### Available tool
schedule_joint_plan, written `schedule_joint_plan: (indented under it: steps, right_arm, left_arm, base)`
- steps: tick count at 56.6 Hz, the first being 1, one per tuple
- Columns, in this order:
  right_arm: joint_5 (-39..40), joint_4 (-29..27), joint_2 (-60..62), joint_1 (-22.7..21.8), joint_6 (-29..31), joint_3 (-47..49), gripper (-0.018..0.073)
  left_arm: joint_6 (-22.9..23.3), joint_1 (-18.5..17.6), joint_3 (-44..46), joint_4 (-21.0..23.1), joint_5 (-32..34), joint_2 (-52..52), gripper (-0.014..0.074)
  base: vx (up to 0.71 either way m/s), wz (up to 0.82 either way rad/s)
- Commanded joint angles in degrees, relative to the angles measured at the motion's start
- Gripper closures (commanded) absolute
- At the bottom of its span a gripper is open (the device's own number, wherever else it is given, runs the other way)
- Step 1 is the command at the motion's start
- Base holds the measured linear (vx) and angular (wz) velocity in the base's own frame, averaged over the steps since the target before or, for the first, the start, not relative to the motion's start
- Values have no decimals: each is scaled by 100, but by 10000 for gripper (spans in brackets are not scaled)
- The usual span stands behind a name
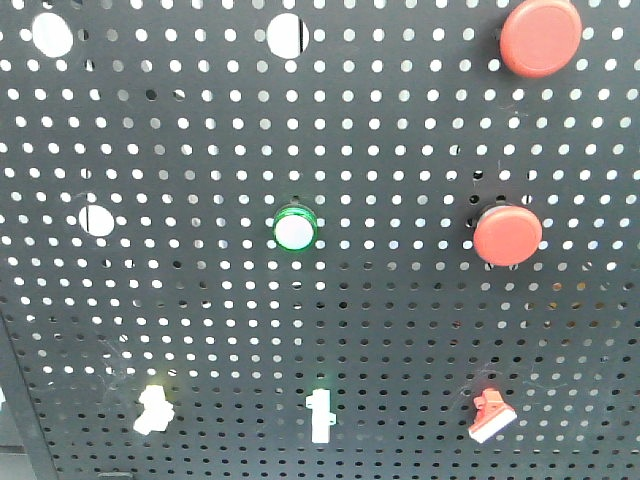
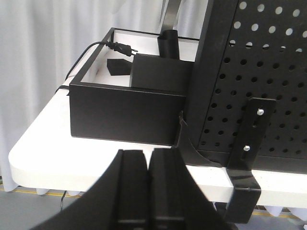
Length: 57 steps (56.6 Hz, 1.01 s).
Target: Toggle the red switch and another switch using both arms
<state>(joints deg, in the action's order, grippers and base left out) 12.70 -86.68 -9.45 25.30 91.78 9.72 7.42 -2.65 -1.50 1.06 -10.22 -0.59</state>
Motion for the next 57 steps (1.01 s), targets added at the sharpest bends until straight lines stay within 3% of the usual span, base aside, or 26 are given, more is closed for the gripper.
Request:
schedule_joint_plan:
  steps: [1, 24, 29, 32, 36, 38, 43, 47, 52, 57]
  right_arm:
    - [10, 113, -62, -20, 13, 168, 565]
    - [11, 108, -62, -20, -1, 168, 565]
    - [-180, 294, -75, -20, -401, 168, 565]
    - [-477, 762, -101, -20, -1044, 168, 565]
    - [-959, 1830, -202, -20, -2029, 168, 565]
    - [-1270, 2755, -284, -20, -2685, 168, 565]
    - [-1986, 4627, -533, -44, -4747, 168, 565]
    - [-2376, 5800, -706, -185, -6426, 168, 565]
    - [-2360, 6677, -713, -555, -7921, 41, 565]
    - [-1918, 7320, -501, -1089, -8804, -274, 565]
  left_arm:
    - [51, 13, -117, 58, 443, -109, 594]
    - [51, 13, -117, 58, 443, -109, 594]
    - [51, 13, -117, 58, 443, -109, 594]
    - [51, 13, -117, 58, 443, -109, 594]
    - [51, 13, -117, 58, 443, -109, 594]
    - [51, 13, -117, 58, 443, -109, 594]
    - [51, 13, -117, 58, 443, -109, 594]
    - [51, 13, -117, 58, 443, -109, 594]
    - [51, 13, -117, 58, 443, -109, 594]
    - [51, 13, -117, 58, 443, -109, 594]
  base:
    - [0, 0]
    - [0, 0]
    - [0, 0]
    - [0, 0]
    - [0, 0]
    - [0, 0]
    - [0, 0]
    - [0, 0]
    - [0, 0]
    - [0, 0]
